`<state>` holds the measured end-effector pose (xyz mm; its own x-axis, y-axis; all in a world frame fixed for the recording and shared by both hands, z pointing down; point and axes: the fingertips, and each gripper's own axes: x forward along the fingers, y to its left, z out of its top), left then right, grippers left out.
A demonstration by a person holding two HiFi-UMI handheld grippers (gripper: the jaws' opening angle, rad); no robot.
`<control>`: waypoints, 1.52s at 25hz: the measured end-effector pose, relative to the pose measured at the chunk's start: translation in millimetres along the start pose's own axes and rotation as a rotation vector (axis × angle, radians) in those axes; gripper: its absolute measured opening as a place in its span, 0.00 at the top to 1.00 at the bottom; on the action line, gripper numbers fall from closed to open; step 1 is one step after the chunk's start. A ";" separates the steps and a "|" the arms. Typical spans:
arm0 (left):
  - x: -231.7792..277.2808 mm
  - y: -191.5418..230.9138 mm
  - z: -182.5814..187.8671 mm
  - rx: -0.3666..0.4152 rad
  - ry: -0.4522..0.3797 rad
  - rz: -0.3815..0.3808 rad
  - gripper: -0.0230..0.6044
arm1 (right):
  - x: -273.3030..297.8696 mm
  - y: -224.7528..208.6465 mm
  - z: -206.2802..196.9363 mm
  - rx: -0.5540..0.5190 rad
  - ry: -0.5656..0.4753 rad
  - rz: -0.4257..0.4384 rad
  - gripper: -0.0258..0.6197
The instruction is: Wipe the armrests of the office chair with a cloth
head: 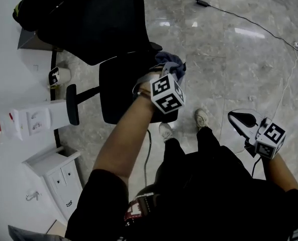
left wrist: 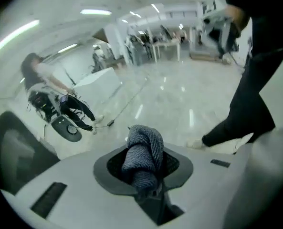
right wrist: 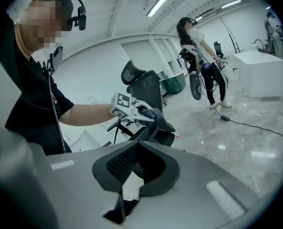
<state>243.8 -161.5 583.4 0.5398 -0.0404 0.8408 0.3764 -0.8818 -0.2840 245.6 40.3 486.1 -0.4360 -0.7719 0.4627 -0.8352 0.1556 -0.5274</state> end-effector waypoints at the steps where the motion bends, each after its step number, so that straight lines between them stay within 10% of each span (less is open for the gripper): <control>1: 21.4 14.9 -0.9 0.078 0.083 -0.022 0.83 | -5.5 -6.1 -1.4 0.009 -0.013 -0.014 0.96; 5: 79.6 -2.0 -35.9 0.225 0.454 -0.299 0.82 | -39.8 -31.5 -16.2 0.083 -0.069 -0.079 0.97; 12: 90.4 -64.1 -58.2 0.390 0.873 -0.532 0.83 | -103.3 -69.1 -23.0 0.156 -0.185 -0.151 0.97; 18: 19.3 -233.9 -73.0 0.610 0.825 -0.877 0.83 | -114.8 -72.1 -31.4 0.169 -0.224 -0.129 0.97; 22: -58.9 -326.4 -121.4 0.418 0.794 -1.098 0.83 | -93.6 -61.7 -29.1 0.153 -0.217 -0.090 0.97; 24: -75.8 -311.0 -128.9 0.204 0.748 -1.043 0.83 | -79.1 -53.6 -28.1 0.139 -0.207 -0.064 0.97; 30: -9.1 -103.3 -60.9 -0.315 0.370 -0.543 0.83 | -51.6 -30.2 -20.9 0.106 -0.192 -0.024 0.96; 33: 32.4 -65.9 -53.2 -0.426 0.394 -0.526 0.83 | -51.0 -23.4 -24.5 0.100 -0.176 -0.023 0.96; 38: 55.6 -84.8 -68.7 -0.328 0.604 -0.610 0.83 | -68.6 -38.0 -36.4 0.146 -0.179 -0.068 0.96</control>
<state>190.1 -121.2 685.9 -0.2019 0.3184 0.9262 0.1843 -0.9164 0.3552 295.0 109.9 500.3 -0.3032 -0.8766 0.3736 -0.7976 0.0190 -0.6029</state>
